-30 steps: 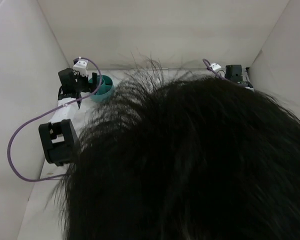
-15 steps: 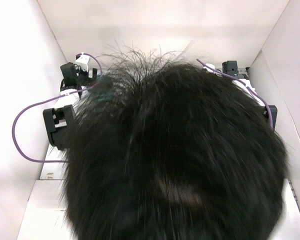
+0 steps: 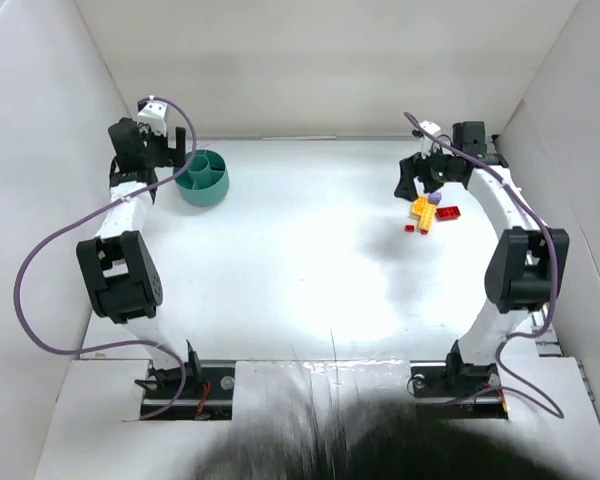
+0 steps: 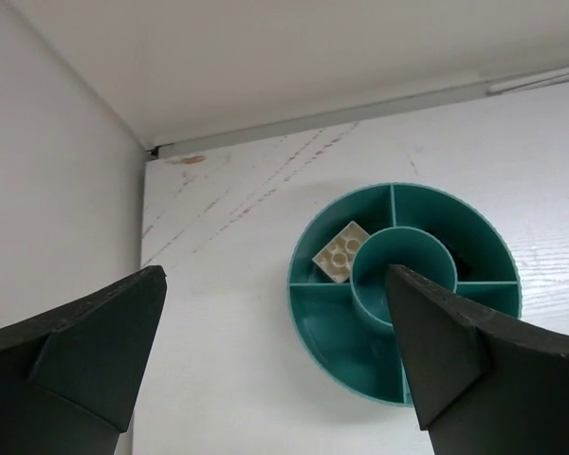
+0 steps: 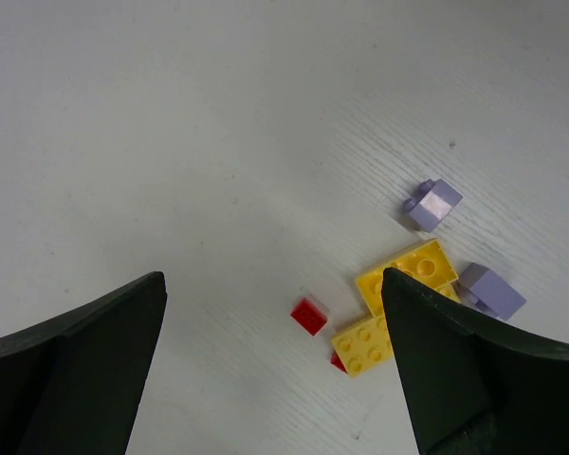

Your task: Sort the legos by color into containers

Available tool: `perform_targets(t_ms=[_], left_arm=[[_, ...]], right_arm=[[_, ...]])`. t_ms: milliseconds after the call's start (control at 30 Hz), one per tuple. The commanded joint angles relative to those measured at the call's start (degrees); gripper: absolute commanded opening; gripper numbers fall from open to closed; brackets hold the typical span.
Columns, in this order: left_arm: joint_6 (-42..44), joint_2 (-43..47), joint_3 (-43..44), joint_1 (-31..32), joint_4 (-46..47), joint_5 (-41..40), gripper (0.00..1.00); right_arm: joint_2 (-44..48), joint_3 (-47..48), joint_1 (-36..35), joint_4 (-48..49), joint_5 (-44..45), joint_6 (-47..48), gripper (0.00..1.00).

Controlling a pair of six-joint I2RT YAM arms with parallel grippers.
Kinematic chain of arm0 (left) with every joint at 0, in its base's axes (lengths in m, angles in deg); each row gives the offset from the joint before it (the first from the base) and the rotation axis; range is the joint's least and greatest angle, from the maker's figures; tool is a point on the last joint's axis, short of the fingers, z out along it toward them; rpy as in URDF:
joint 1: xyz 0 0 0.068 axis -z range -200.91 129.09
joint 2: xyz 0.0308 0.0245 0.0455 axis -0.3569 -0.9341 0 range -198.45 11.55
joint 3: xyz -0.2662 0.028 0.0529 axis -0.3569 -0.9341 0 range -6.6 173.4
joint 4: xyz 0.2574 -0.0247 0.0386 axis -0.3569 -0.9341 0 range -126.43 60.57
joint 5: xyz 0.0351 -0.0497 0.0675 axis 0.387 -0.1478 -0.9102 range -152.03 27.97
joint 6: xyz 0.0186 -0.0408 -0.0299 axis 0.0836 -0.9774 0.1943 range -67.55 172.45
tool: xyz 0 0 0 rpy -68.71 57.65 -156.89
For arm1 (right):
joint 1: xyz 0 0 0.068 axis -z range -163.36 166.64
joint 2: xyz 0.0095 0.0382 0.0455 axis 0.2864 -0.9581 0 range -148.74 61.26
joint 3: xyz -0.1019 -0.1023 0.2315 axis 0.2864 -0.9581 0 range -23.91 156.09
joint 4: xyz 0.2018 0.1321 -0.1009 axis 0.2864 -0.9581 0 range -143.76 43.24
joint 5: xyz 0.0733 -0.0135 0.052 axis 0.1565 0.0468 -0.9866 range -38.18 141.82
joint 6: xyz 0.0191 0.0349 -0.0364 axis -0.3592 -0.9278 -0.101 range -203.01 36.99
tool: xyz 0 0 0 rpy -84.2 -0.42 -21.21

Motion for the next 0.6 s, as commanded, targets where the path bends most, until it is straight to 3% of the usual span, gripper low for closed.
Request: perform_targets(t_ms=[0,100,267,433,567], left_arm=[[0.1,2.9,4.0,1.5,-8.1,-6.0,1.0],[2.0,5.4,2.6,3.9,-8.1,-10.6,1.0],[-5.1,7.5,5.3,3.9,-13.5,-4.5,1.0],[-7.5,6.8,9.2,4.5,-20.9,-4.1,1.0],[-7.5,9.4,7.5,5.0,-21.5,-4.1,1.0]], right_arm=[[6.8,-2.5,-1.1,6.2,2.7,-8.6,1.0],[11.3,-7.8,-2.9,9.3,7.2,-14.0,1.0],[14.3,-13.1,-6.3,7.9,19.5,-16.9,0.93],[11.0,-8.5,-4.0,2.5,27.2,-24.8,0.73],[7.2,-5.8,-0.8,2.1,32.4,-25.8,0.7]])
